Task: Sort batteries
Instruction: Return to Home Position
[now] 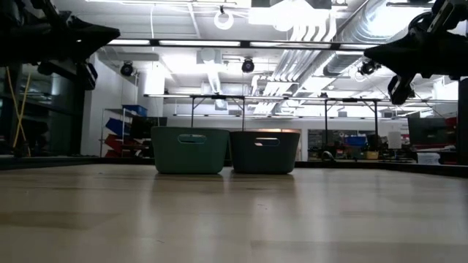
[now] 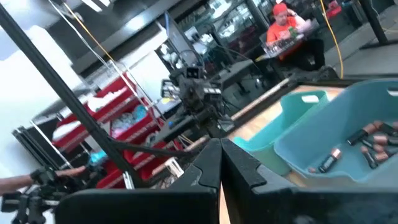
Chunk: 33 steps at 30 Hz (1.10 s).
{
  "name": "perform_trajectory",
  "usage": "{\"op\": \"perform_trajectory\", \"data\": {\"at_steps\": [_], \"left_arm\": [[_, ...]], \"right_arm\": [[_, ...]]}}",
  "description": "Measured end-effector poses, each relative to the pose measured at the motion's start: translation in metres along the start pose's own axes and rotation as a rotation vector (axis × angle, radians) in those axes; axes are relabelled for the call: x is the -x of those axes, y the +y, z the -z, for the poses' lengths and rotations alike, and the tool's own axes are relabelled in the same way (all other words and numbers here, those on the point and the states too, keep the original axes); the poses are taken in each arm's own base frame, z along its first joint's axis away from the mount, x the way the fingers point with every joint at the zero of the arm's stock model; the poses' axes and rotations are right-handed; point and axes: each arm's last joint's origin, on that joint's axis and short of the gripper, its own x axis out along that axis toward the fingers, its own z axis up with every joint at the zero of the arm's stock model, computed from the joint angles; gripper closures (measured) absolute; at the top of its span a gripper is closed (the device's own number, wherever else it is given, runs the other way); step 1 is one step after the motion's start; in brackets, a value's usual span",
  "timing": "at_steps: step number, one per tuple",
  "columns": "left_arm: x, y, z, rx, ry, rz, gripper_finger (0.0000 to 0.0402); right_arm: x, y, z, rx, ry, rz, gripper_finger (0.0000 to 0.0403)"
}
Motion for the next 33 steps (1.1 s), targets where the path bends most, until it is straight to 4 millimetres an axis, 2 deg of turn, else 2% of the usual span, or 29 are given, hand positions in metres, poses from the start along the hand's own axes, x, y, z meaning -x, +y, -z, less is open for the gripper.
{"op": "perform_trajectory", "data": {"at_steps": [10,16,17,21,23,28,33], "left_arm": [[0.000,0.000,0.001,0.002,0.012,0.003,0.0402],[0.001,-0.007,0.006,0.017,0.065,0.069,0.0402],[0.001,-0.008,0.009,-0.041,0.094,0.089,0.0402],[0.002,-0.008,0.018,-0.503,0.170,0.167,0.0402],[0.003,-0.007,0.020,-0.637,0.197,0.169,0.0401],[0.004,-0.001,0.028,-0.660,0.290,0.137,0.0402],[0.004,-0.001,0.028,-0.659,0.294,0.141,0.0402]], "right_arm": [[0.000,-0.004,0.005,0.005,0.057,0.037,0.0402],[0.000,-0.003,0.005,0.005,0.056,0.036,0.0402],[0.000,-0.003,0.005,0.005,0.056,0.036,0.0402],[0.000,-0.003,0.005,0.005,0.056,0.036,0.0402],[0.000,-0.003,0.005,0.006,0.057,0.036,0.0402],[0.000,-0.004,0.006,0.007,0.064,0.041,0.0402],[0.000,-0.005,0.007,0.007,0.077,0.049,0.0402]]}}
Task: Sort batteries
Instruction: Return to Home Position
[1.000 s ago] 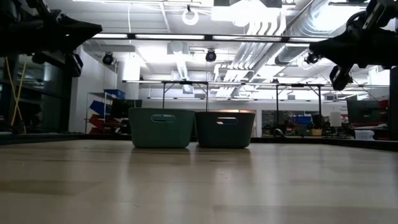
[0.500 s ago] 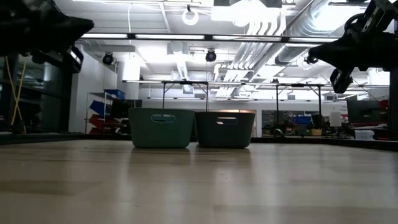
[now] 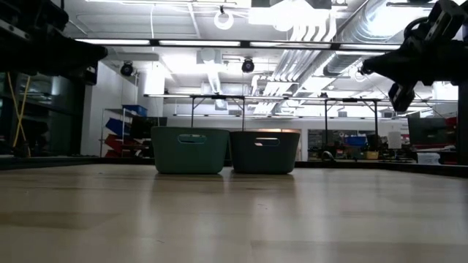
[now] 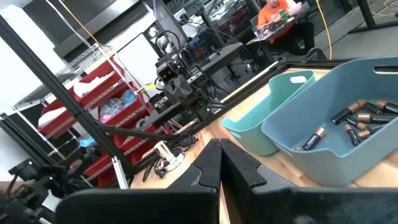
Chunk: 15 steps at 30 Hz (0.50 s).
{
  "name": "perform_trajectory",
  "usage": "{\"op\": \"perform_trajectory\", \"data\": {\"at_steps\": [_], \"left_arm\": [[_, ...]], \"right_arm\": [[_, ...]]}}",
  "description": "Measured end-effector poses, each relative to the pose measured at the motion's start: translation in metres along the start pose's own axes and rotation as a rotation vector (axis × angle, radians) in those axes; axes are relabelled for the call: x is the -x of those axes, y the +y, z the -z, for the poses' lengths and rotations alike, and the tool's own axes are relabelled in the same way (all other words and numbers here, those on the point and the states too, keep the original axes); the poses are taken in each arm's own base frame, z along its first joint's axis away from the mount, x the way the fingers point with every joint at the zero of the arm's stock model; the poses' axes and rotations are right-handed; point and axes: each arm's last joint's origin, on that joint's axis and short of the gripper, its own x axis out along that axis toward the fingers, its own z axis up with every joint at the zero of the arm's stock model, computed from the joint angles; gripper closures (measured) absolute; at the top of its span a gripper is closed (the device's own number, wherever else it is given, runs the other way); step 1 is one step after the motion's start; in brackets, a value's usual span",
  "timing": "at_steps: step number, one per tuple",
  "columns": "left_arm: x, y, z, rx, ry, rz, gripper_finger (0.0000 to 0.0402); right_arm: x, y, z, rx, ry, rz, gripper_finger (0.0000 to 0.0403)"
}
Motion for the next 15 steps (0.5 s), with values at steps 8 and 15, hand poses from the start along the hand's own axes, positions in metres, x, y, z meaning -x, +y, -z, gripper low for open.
{"op": "perform_trajectory", "data": {"at_steps": [8,15], "left_arm": [[0.0000,0.0000,-0.0002,0.000,-0.002,-0.001,0.0401],[0.0000,0.0000,-0.0002,0.000,-0.002,-0.001,0.0401]], "right_arm": [[0.0000,-0.0017,0.0026,0.002,0.026,0.017,0.0402],[0.0000,-0.0020,0.0030,0.003,0.030,0.020,0.0402]]}}
